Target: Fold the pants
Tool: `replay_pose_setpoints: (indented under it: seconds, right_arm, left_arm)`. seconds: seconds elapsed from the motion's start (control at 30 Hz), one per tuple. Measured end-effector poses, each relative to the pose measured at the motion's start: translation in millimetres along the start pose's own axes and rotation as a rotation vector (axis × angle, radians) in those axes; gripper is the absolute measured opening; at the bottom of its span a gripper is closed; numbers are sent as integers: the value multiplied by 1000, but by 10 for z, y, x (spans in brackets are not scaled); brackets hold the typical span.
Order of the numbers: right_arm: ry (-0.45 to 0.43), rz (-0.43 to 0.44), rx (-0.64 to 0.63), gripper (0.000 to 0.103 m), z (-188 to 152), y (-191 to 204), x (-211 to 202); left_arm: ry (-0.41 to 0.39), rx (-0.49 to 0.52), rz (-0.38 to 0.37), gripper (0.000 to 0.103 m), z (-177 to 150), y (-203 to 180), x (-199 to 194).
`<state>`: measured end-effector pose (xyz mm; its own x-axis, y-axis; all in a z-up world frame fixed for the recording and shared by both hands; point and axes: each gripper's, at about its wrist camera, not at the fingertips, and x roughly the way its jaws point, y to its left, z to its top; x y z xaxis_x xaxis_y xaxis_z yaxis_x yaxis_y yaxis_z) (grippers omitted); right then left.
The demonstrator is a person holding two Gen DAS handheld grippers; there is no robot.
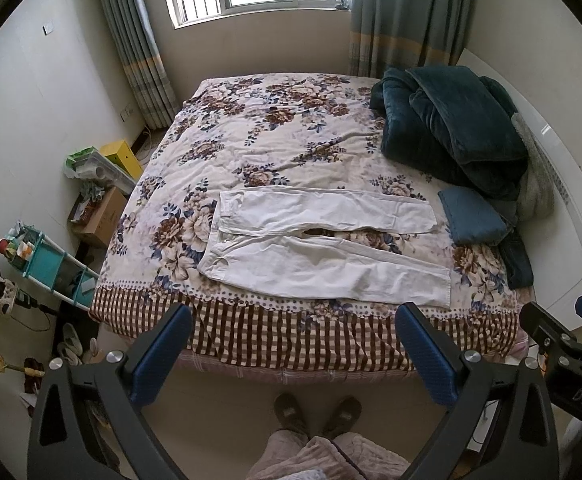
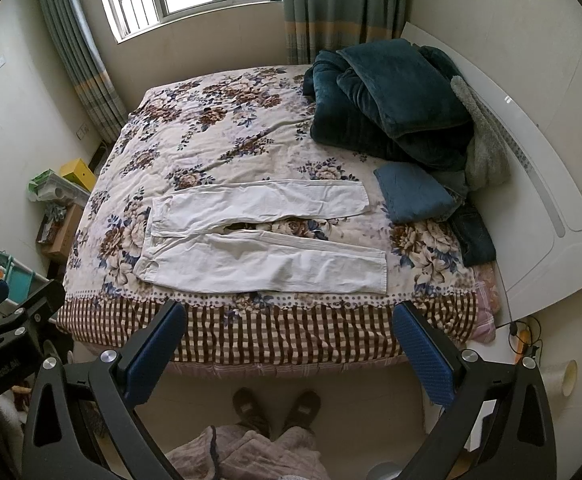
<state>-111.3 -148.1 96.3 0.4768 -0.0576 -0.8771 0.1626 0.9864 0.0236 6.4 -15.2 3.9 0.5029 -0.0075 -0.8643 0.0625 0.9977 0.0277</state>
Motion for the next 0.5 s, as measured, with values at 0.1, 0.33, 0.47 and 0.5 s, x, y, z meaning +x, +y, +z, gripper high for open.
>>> replay_pose_setpoints:
  seconds: [0.1,0.33,0.47,0.5]
  right_arm:
    - [0,0,1,103,0,1,-3]
    - [-1,1,0,103,-8,17,3]
    - [-3,1,-1,103,-5,5,-9]
    - [-3,3,1,103,-9,8,-5]
  left_arm:
    - [0,-1,0,103,-6,13,-2]
    - [-2,0,2,103,-12,10,-1]
    - [-3,0,3,103,-10,11,-17]
    - [-3,0,3,103,7,-1,-24]
